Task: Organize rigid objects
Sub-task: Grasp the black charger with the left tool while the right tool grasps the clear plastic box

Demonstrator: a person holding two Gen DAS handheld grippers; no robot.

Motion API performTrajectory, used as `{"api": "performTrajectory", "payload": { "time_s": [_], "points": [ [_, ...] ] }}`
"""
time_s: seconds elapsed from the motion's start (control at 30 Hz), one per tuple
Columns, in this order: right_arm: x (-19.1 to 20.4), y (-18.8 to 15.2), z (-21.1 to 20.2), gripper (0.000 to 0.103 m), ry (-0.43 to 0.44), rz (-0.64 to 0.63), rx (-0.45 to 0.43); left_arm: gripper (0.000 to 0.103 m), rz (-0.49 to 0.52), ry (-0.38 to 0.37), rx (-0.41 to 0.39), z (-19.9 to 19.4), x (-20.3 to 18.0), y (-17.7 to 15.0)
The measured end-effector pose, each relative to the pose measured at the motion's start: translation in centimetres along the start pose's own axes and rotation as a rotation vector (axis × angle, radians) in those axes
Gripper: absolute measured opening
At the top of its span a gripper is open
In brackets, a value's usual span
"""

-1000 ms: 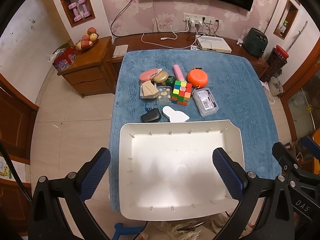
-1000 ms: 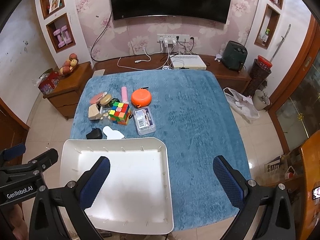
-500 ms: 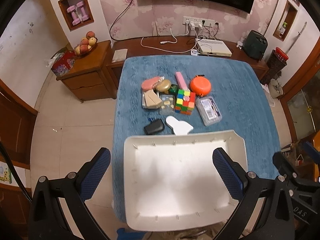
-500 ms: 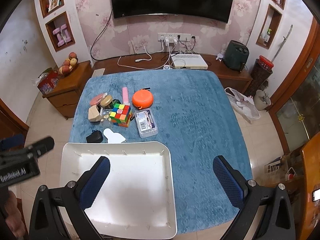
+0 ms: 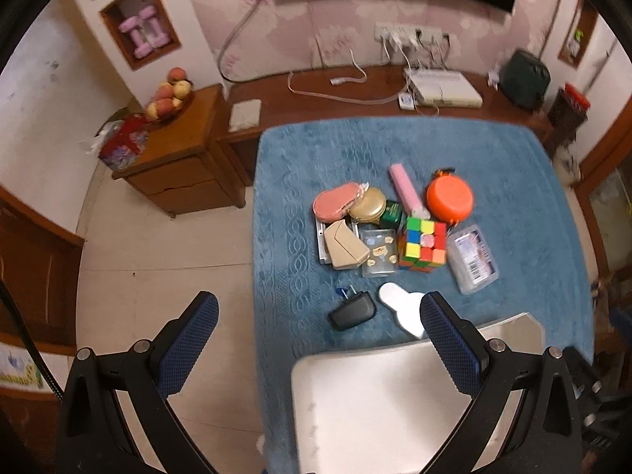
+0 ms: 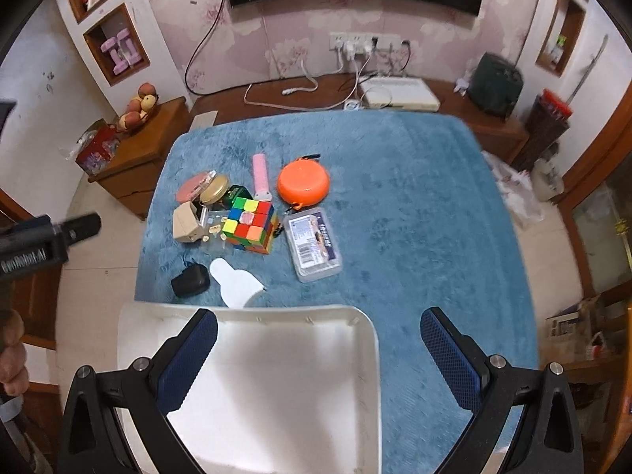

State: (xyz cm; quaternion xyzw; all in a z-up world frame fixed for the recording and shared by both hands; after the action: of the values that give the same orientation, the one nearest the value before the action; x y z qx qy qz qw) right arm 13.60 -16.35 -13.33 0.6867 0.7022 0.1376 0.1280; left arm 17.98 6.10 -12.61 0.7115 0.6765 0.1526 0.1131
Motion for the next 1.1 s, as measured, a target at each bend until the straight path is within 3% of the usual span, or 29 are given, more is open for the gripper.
{"api": "performTrajectory", "payload": {
  "time_s": [0.17, 0.37, 0.53, 0.73, 1.0, 1.1],
  "points": [
    [0.3, 2.2, 3.5, 0.103, 0.023, -0.035, 0.026, 0.102, 0.101, 0.022, 0.072, 3.8, 0.2, 0.2],
    [0.6, 3.9, 8.5, 0.099, 0.027, -0.093, 0.090, 0.102, 0.195, -0.034, 0.215, 9.0, -0.2, -1.2],
    [1.2, 4.6, 13.3, 0.095, 0.064, -0.106, 0.187, 0.101, 0.208, -0.066, 0.332, 12.5, -0.1, -2.2],
    [1.8, 4.6, 17.8, 0.093, 0.064, -0.111, 0.286, 0.101, 0.288, -0.100, 0.381, 14.6, -1.2, -2.6],
    [1.9, 4.9, 20.4, 0.093, 0.081, -0.062, 0.359, 0.101, 0.340, -0.076, 0.428, 16.6, -2.2, -2.9],
    [1.9, 5.1, 21.3, 0.086, 0.093, -0.039, 0.390, 0.099, 0.330, -0.080, 0.444, 17.3, -2.6, -2.8]
  ]
}}
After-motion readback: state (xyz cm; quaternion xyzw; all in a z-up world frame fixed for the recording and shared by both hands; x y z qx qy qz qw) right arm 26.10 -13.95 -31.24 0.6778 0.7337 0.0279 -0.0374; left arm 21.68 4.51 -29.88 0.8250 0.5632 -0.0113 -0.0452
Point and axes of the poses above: each gripper's, at about its wrist camera, not at the fingertips, and z roughly the way its jaws point, x to its left, y to its top, the point moved 7 cm from there along z, roughly the way its jaws point, and after that the axes turned 2 degrees about -y, right-handed, at the moved point
